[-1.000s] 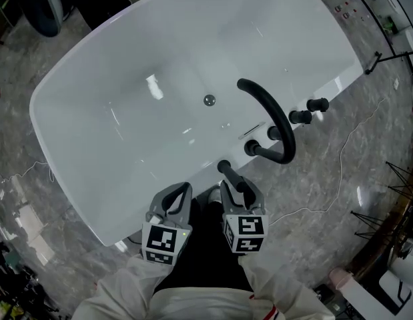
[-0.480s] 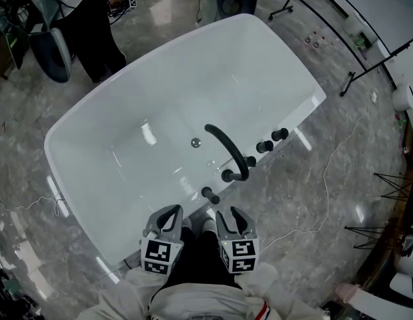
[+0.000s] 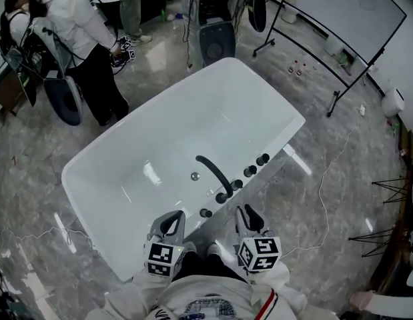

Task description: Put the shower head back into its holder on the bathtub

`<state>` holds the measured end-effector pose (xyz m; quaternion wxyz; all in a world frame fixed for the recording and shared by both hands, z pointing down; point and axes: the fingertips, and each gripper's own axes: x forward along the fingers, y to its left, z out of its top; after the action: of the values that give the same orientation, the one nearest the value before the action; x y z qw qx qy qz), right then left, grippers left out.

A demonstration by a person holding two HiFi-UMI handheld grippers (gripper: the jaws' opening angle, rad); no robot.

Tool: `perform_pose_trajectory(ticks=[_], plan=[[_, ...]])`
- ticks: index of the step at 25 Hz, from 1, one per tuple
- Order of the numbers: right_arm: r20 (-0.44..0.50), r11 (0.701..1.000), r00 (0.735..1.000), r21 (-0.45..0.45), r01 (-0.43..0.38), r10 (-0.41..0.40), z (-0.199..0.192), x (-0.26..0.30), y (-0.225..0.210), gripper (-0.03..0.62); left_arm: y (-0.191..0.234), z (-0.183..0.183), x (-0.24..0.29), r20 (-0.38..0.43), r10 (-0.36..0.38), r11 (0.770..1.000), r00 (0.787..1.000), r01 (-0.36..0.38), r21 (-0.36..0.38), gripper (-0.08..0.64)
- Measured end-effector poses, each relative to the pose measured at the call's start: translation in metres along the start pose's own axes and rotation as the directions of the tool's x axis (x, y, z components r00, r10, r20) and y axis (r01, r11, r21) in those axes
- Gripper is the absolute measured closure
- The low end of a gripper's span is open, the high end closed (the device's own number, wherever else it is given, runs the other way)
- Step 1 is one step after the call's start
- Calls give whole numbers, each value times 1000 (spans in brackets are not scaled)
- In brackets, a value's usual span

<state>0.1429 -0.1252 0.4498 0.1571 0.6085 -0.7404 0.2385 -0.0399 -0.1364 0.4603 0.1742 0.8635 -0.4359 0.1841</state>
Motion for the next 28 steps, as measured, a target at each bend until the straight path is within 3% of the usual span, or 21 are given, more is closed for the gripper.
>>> perform_pose_trajectory(ticks=[7,15,28], plan=[[76,999,996,21,37,-38,27,-15,3,537,13,46,-11,66,-15,998,998,11,62,560],[132,997,989,52,63,-70,35,-36,12,586,-4,54,-15,109,-61,994,992,50,99,560],[126,998,992,56,19,-26,2,-99,11,586,-50,20,-61,98,-40,996,994,31,87,561]])
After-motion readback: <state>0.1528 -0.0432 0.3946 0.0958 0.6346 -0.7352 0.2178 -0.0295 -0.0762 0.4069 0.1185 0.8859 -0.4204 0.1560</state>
